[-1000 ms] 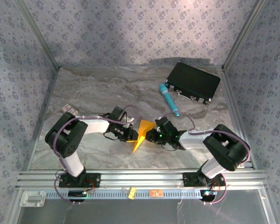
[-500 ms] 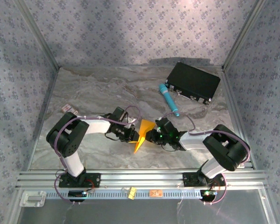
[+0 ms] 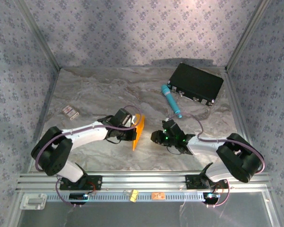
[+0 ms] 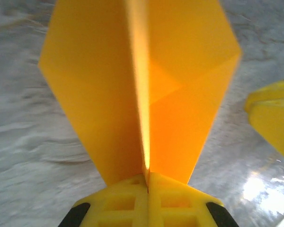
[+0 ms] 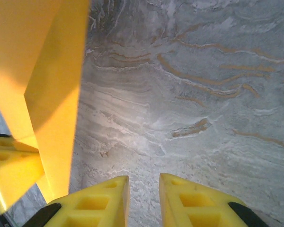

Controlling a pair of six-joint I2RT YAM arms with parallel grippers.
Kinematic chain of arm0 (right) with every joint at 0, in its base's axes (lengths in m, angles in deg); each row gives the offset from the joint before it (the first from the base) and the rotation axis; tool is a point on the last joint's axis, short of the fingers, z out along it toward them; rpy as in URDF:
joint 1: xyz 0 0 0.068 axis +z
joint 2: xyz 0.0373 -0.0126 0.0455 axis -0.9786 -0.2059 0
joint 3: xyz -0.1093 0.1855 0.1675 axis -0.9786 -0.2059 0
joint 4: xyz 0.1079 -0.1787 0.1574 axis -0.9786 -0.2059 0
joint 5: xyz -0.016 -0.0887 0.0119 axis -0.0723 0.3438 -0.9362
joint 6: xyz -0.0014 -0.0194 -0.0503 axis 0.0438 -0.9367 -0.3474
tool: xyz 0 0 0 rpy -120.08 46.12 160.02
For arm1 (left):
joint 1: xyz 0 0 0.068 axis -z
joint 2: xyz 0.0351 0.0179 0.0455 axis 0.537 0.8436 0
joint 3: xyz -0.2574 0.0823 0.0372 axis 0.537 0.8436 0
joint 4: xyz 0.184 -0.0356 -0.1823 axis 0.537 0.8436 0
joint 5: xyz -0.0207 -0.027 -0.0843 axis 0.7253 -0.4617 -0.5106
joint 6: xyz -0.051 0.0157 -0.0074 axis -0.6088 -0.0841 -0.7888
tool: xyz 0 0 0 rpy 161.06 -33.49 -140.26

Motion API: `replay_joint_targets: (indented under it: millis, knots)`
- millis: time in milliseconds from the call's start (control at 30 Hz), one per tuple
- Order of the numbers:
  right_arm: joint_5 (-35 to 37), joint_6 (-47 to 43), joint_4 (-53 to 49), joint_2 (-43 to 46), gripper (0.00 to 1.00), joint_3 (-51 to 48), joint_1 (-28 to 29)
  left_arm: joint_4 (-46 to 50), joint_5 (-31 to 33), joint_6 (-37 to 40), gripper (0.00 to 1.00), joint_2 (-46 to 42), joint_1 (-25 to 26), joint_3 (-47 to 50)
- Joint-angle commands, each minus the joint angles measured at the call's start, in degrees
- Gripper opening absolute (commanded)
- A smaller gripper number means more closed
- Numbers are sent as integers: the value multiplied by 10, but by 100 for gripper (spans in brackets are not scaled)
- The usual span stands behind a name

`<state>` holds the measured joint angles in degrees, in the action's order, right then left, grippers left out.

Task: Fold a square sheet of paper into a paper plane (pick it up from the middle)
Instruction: Turn over the paper at the center of the table.

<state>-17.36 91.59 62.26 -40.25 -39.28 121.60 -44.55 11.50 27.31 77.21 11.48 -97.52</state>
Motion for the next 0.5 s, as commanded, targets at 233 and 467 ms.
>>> replay_joint_targets:
  millis: [233,467]
  knots:
    - [15,-8,-35,-11,25,30,1,112,185,-32,0,-15,18,-26]
    - [10,-8,-31,-20,25,39,4,112,176,-40,2,3,20,-22]
